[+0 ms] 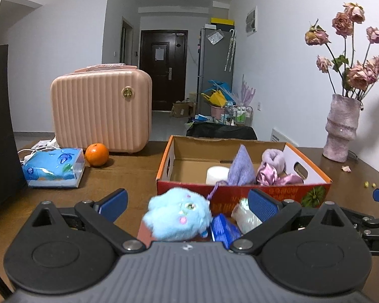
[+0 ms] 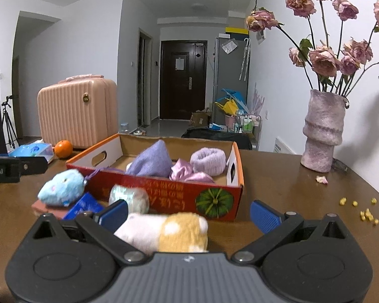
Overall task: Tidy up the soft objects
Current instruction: 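Move both open tools back from the box toward the pile of soft items, then close the right tool on the white-and-yellow plush lamb, then lift the plush lamb with the right tool while the left tool grasps the blue fluffy plush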
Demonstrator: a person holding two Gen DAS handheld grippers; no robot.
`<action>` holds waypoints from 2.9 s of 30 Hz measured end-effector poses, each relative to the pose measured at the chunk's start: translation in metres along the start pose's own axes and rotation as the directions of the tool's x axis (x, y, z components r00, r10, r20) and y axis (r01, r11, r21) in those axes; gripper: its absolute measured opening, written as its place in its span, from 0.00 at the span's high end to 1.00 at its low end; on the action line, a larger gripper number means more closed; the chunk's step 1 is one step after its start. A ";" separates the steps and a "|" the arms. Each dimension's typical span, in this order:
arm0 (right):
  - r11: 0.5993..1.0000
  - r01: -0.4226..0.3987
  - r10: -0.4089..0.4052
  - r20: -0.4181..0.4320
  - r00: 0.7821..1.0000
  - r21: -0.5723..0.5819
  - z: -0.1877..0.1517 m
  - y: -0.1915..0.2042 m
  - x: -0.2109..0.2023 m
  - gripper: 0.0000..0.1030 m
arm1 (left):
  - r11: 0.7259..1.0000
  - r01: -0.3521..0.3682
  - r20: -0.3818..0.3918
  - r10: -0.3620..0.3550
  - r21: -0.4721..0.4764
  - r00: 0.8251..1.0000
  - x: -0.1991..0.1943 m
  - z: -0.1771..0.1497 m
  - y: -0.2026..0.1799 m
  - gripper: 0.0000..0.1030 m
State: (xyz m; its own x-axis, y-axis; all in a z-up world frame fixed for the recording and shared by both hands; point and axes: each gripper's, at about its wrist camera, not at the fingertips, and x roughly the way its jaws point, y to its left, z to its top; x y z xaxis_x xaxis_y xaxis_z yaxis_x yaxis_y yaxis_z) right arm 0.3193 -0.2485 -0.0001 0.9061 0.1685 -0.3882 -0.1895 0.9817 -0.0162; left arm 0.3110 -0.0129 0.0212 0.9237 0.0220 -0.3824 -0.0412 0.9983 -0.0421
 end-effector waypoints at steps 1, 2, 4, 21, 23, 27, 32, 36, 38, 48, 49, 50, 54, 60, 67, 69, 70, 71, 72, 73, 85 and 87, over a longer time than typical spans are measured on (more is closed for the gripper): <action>1.000 0.002 -0.002 -0.003 1.000 0.000 -0.003 0.001 -0.003 0.00 | 1.000 0.002 -0.003 -0.002 0.002 1.000 -0.002 -0.002 0.001 0.00; 1.000 0.003 -0.003 -0.007 1.000 0.000 -0.006 0.002 -0.005 0.00 | 1.000 0.003 -0.006 -0.003 0.005 1.000 -0.004 -0.005 0.001 0.00; 1.000 0.009 -0.009 -0.015 1.000 0.001 -0.010 0.003 -0.008 0.00 | 1.000 0.007 -0.013 -0.007 0.016 1.000 -0.009 -0.011 0.002 0.00; 0.999 0.017 -0.022 -0.111 0.994 -0.048 -0.026 0.011 0.014 0.00 | 0.999 0.008 -0.071 -0.006 0.032 0.997 -0.004 -0.035 0.011 0.00; 0.998 0.012 -0.020 -0.127 0.992 -0.061 -0.025 0.012 0.022 0.00 | 1.000 0.006 -0.078 -0.004 0.024 0.997 -0.002 -0.035 0.012 0.00; 0.997 0.006 -0.020 -0.161 0.987 -0.083 -0.024 0.014 0.040 0.00 | 1.000 0.003 -0.086 -0.001 0.016 0.996 0.000 -0.036 0.014 0.00; 0.998 -0.012 -0.002 -0.192 0.981 -0.068 -0.029 0.012 0.056 0.02 | 1.000 0.002 -0.096 -0.001 0.014 0.995 0.003 -0.036 0.014 0.00; 0.999 -0.022 0.012 -0.210 0.978 -0.043 -0.034 0.007 0.061 0.05 | 1.000 0.003 -0.110 -0.001 0.016 0.994 0.006 -0.037 0.014 0.00; 0.999 -0.026 0.019 -0.207 0.978 -0.028 -0.035 0.005 0.061 0.07 | 1.000 0.002 -0.114 0.000 0.018 0.994 0.006 -0.038 0.013 0.00; 1.000 -0.030 0.027 -0.224 0.974 -0.009 -0.038 0.003 0.064 0.40 | 1.000 0.006 -0.118 -0.003 0.023 0.993 0.007 -0.039 0.012 0.00; 1.000 -0.029 0.027 -0.228 0.973 -0.007 -0.038 0.002 0.065 0.42 | 1.000 0.006 -0.118 -0.003 0.024 0.993 0.007 -0.040 0.012 0.00; 1.000 -0.023 0.021 -0.229 0.973 -0.006 -0.039 0.002 0.065 0.45 | 1.000 0.006 -0.118 -0.004 0.023 0.993 0.007 -0.040 0.012 0.00; 1.000 -0.026 0.026 -0.221 0.975 0.004 -0.039 0.001 0.063 0.49 | 1.000 0.010 -0.120 -0.007 0.023 0.993 0.007 -0.040 0.011 0.00; 1.000 -0.026 0.024 -0.197 0.980 -0.006 -0.040 0.004 0.056 0.52 | 1.000 0.009 -0.124 -0.007 0.019 0.992 0.008 -0.040 0.012 0.00; 1.000 -0.012 0.014 -0.167 0.986 0.013 -0.040 0.000 0.047 0.53 | 1.000 0.009 -0.122 -0.007 0.020 0.992 0.008 -0.040 0.012 0.00; 1.000 -0.007 0.011 -0.147 0.989 0.029 -0.039 -0.003 0.042 0.53 | 1.000 0.010 -0.122 -0.008 0.018 0.993 0.009 -0.040 0.012 0.00; 0.999 -0.005 0.010 -0.138 0.990 0.037 -0.038 -0.004 0.040 0.53 | 1.000 0.007 -0.121 -0.005 0.018 0.993 0.009 -0.040 0.012 0.00; 0.999 -0.003 0.009 -0.130 0.991 0.045 -0.038 -0.006 0.038 0.53 | 1.000 0.005 -0.121 -0.003 0.019 0.993 0.009 -0.041 0.012 0.00; 0.999 -0.001 0.007 -0.122 0.992 0.053 -0.037 -0.008 0.036 0.53 | 1.000 0.004 -0.120 -0.001 0.019 0.993 0.009 -0.041 0.011 0.00; 0.998 0.001 0.006 -0.116 0.993 0.061 -0.037 -0.009 0.034 0.53 | 1.000 0.003 -0.120 0.000 0.021 0.993 0.009 -0.041 0.011 0.00; 0.994 -0.009 0.016 -0.062 0.998 0.108 -0.034 -0.019 0.018 0.53 | 0.995 -0.013 -0.105 0.023 0.096 0.994 0.010 -0.048 -0.010 0.00; 0.993 -0.011 0.017 -0.057 0.998 0.115 -0.033 -0.021 0.017 0.53 | 0.994 -0.012 -0.102 0.024 0.110 0.995 0.010 -0.049 -0.014 0.00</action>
State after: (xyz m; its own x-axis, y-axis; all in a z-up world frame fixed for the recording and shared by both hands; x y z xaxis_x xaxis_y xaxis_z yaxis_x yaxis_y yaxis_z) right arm 0.3263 -0.2689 -0.0373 0.8798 0.1800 -0.4399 -0.1544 0.9836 0.0935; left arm 0.3019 -0.0289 -0.0268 0.8790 0.0399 -0.4752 -0.0103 0.9979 0.0646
